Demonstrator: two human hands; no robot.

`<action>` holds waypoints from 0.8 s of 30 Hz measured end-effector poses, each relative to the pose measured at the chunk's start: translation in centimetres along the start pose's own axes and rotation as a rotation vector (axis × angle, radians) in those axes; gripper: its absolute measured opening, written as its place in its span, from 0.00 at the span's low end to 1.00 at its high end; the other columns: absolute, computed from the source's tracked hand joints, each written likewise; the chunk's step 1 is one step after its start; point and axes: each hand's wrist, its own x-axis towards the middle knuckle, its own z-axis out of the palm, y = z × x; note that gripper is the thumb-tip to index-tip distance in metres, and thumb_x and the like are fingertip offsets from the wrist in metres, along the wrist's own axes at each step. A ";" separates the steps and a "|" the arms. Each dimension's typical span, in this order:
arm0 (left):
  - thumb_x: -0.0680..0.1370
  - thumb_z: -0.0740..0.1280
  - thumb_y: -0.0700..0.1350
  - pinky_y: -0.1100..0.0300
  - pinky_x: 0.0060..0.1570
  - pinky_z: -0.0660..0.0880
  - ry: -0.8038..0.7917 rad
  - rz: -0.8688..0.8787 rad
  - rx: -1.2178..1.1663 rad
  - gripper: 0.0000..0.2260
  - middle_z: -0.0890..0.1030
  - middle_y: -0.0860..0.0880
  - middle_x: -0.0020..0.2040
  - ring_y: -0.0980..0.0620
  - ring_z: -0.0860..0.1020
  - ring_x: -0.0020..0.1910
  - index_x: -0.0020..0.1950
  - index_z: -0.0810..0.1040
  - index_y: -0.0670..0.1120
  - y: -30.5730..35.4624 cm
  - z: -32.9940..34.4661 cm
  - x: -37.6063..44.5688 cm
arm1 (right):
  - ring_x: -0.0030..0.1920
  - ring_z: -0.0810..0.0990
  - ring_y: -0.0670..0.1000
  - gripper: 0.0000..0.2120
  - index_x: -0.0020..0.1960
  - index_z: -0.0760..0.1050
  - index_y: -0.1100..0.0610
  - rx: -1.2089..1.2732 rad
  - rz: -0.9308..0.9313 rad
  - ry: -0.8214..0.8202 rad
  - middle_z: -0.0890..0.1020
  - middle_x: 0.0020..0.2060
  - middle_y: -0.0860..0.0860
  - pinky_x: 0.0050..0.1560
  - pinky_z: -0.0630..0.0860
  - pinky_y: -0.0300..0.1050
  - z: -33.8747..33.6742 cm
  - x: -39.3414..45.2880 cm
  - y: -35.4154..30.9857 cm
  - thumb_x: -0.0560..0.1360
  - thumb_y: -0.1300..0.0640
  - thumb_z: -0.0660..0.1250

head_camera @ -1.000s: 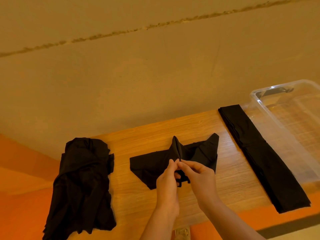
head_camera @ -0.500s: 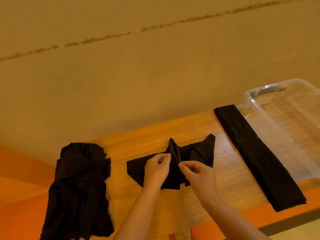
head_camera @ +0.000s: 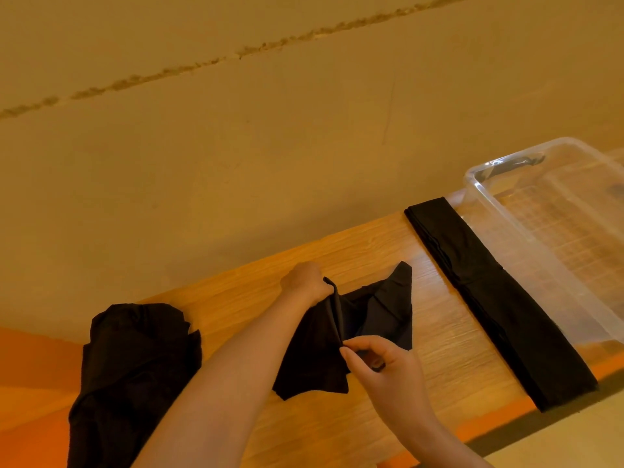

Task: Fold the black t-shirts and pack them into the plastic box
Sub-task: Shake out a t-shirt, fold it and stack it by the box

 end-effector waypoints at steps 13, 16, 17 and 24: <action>0.74 0.68 0.41 0.54 0.41 0.79 0.001 0.023 -0.082 0.05 0.83 0.47 0.45 0.49 0.81 0.41 0.46 0.84 0.43 -0.6 -3.0 2.5 | 0.38 0.80 0.45 0.11 0.47 0.80 0.43 -0.129 -0.125 0.084 0.82 0.37 0.39 0.43 0.74 0.33 -2.1 0.0 -0.4 0.72 0.58 0.73; 0.74 0.69 0.40 0.54 0.42 0.80 0.030 0.027 -0.159 0.03 0.83 0.48 0.41 0.52 0.79 0.36 0.42 0.83 0.44 -1.9 -5.5 1.6 | 0.38 0.80 0.45 0.14 0.47 0.78 0.40 -0.193 -0.202 0.124 0.81 0.38 0.38 0.44 0.74 0.33 -3.3 0.1 -1.0 0.72 0.59 0.73; 0.74 0.69 0.40 0.55 0.39 0.79 0.033 0.029 -0.179 0.03 0.83 0.49 0.40 0.53 0.78 0.34 0.42 0.82 0.45 -2.4 -6.4 1.2 | 0.37 0.79 0.45 0.15 0.46 0.77 0.39 -0.201 -0.238 0.142 0.81 0.39 0.37 0.42 0.74 0.31 -3.8 0.2 -1.4 0.71 0.60 0.73; 0.74 0.72 0.38 0.65 0.38 0.75 -0.018 0.138 -0.214 0.03 0.84 0.50 0.34 0.57 0.82 0.31 0.45 0.83 0.44 -4.5 -12.8 -4.7 | 0.36 0.79 0.44 0.18 0.47 0.76 0.39 -0.233 -0.414 0.246 0.80 0.39 0.35 0.36 0.73 0.28 -6.8 2.1 -4.1 0.71 0.63 0.73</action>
